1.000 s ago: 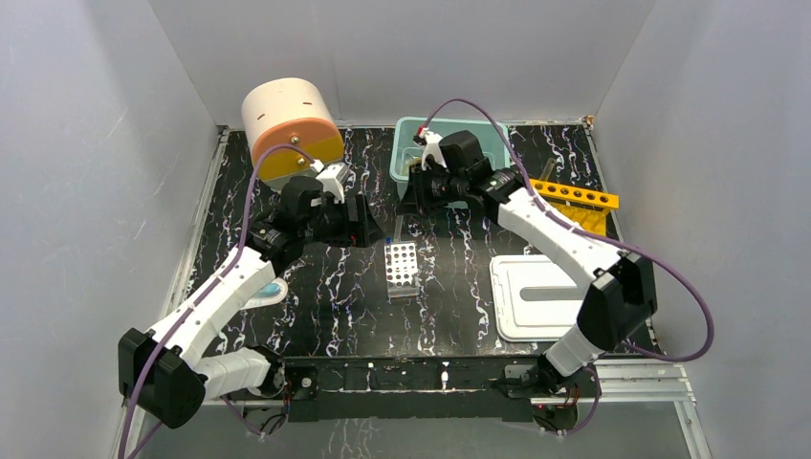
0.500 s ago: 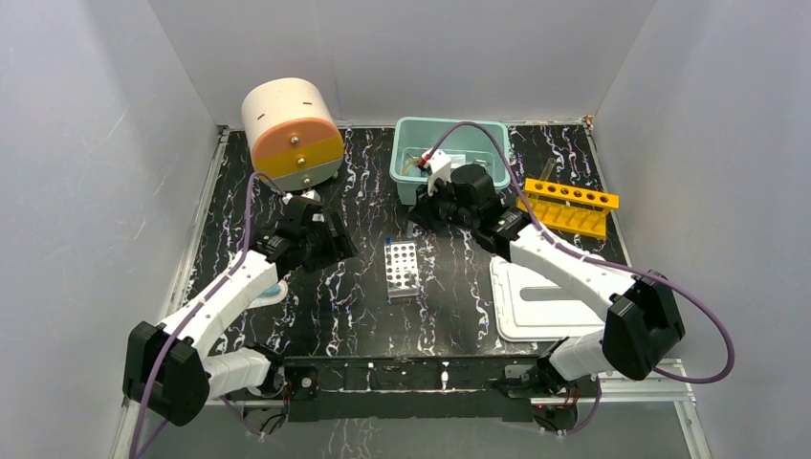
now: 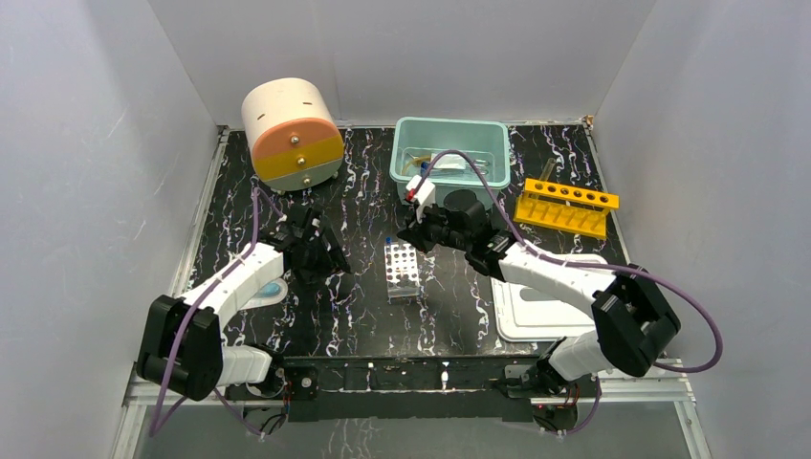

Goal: Organize the chemistry lab equipment

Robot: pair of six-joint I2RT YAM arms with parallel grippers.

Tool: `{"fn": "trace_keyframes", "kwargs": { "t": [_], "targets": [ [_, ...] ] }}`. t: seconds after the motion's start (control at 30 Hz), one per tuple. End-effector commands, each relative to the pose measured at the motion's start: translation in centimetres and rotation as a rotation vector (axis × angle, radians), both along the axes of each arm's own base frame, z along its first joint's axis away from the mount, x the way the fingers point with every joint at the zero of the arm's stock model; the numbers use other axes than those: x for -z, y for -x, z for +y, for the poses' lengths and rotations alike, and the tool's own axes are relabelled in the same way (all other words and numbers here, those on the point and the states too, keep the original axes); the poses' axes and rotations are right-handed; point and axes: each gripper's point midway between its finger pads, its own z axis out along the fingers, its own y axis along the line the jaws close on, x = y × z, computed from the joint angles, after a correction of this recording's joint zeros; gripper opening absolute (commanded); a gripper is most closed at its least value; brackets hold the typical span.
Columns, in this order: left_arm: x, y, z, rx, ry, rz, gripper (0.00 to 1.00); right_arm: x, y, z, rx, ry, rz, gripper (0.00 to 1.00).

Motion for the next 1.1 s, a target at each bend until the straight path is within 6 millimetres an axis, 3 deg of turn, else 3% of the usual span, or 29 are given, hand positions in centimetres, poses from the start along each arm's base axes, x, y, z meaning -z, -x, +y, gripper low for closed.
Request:
{"fn": "trace_keyframes", "kwargs": {
  "t": [0.0,0.2,0.5,1.07],
  "targets": [
    [-0.2,0.5,-0.2,0.027,0.031,0.034,0.73,-1.9,-0.6,1.6,-0.054,-0.085,-0.117,0.17],
    [-0.1,0.3,-0.1,0.042,0.025,0.042,0.71,-0.4,-0.8,2.2,-0.075,-0.088,-0.114,0.16],
    [-1.8,-0.8,0.1,0.057,0.019,-0.044,0.71,1.4,-0.9,2.4,-0.111,-0.06,-0.158,0.16],
    [-1.4,-0.9,0.2,0.063,0.011,-0.033,0.71,3.3,-2.2,2.1,-0.056,-0.02,-0.177,0.15]
  ]
}}
